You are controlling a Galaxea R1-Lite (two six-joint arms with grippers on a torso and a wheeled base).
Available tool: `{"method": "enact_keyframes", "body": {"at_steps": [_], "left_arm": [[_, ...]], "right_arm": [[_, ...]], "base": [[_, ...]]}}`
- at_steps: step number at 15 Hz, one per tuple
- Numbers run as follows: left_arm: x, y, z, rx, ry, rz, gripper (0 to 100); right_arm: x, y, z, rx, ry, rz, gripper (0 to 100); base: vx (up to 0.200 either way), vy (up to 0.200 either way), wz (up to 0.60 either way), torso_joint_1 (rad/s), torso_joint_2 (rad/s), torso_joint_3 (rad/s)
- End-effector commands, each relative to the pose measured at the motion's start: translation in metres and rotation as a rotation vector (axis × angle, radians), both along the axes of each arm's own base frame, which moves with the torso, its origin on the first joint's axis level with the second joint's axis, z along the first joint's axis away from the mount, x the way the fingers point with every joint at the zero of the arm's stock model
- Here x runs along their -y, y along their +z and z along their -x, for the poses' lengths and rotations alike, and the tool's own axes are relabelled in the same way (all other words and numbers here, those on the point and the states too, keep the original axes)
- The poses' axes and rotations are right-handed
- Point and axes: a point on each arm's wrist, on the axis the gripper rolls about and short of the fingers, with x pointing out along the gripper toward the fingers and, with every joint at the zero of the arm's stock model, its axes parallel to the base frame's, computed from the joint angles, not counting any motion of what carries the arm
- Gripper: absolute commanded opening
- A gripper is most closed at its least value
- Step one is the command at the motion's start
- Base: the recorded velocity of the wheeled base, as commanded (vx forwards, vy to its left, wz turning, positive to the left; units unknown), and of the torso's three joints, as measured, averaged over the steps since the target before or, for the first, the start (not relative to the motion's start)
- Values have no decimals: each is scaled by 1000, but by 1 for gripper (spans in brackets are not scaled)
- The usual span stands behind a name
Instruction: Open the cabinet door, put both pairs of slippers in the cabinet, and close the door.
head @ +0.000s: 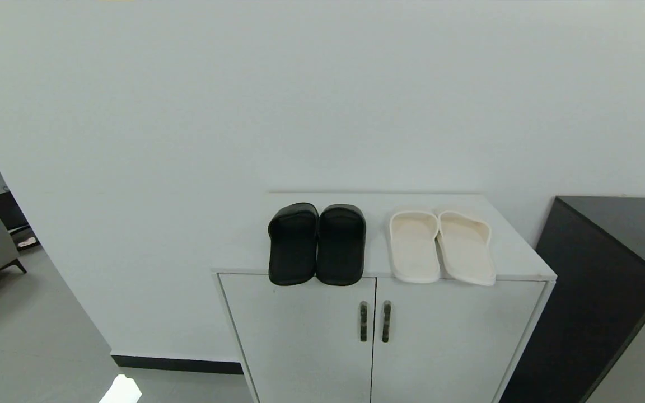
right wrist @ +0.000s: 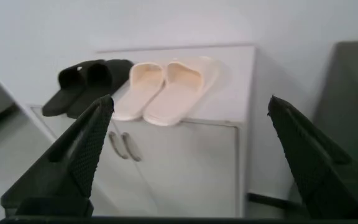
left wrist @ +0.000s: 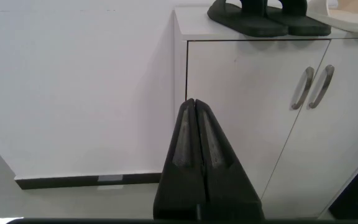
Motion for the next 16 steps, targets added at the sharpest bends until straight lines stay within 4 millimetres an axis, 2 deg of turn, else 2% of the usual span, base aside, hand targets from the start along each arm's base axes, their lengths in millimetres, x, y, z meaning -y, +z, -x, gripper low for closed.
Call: {"method": "enact_keyframes", "body": {"at_steps": [1,2,3,4,5,6,9,11,13,16], "left_arm": [[0,0,0,-1,0,1,0],[0,0,0,-1,0,-1,0],[0,0,0,-1,0,-1,0],[0,0,0,-1,0,-1,0],[0,0,0,-1,0,-1,0],[0,0,0,-1,0,-1,0],[0,0,0,0,0,-1,0],[0,0,0,-1,0,-1,0],[0,0,0,-1,-2,-1,0],[0,0,0,-1,-2,1,0]], "right_arm": [[-27,-4,-47,-115,61,8,100],[-63,-5,-68,-72,92,24,100],[-79,-8,-79,-71,85,33,100],[-84,-9,-83,-72,82,36,100],[-109,-13,-102,-91,69,57,100],[-121,-11,-113,-97,63,63,100],[-143,-13,-142,-157,56,104,100],[-165,-18,-177,-171,-36,103,100],[-173,-28,-201,-183,-94,119,100],[-175,-45,-229,-208,-162,141,100]], "base": [[0,0,0,0,0,0],[0,0,0,0,0,0],[0,0,0,0,0,0],[0,0,0,0,0,0],[0,0,0,0,0,0],[0,0,0,0,0,0],[0,0,0,0,0,0],[0,0,0,0,0,0],[0,0,0,0,0,0],[0,0,0,0,0,0]]}}
